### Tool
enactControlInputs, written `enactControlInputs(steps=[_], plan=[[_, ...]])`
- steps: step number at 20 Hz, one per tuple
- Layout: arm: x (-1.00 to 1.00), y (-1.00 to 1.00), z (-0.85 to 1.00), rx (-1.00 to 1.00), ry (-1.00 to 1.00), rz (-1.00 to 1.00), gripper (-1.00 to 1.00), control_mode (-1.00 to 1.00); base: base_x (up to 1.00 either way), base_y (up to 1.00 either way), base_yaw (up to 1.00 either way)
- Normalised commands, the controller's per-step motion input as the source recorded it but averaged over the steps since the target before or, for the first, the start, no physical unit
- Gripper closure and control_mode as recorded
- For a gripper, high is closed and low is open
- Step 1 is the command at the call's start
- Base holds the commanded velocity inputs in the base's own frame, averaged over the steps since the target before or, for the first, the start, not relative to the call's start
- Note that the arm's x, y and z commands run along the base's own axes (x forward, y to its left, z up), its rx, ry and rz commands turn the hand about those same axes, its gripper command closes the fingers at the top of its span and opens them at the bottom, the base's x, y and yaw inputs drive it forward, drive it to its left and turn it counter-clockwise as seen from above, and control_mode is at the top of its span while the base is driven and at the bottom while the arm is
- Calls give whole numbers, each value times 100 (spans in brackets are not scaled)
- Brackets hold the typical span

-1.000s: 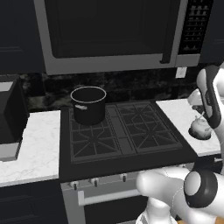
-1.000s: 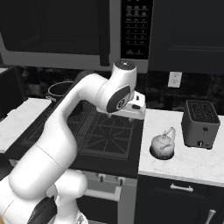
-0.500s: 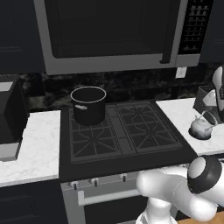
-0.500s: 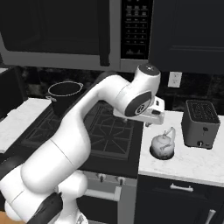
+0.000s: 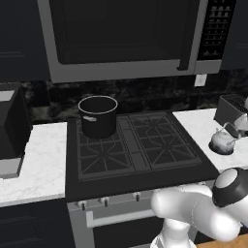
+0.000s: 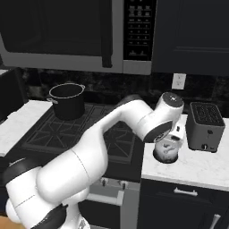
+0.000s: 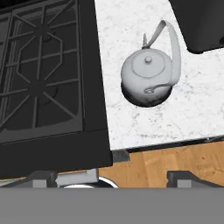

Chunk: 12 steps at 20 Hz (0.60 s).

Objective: Pick the kettle from the counter and place it on a stove burner. Then turn the burner on.

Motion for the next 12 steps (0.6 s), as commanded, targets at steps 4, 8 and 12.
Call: enactControlInputs(steps=[4, 8, 12], plan=[[0, -50, -2, 21, 0, -7, -100, -100, 0, 0, 0], [0, -38, 0, 20, 0, -4, -100, -100, 0, 0, 0], [0, -23, -2, 11, 0, -1, -100, -100, 0, 0, 0]])
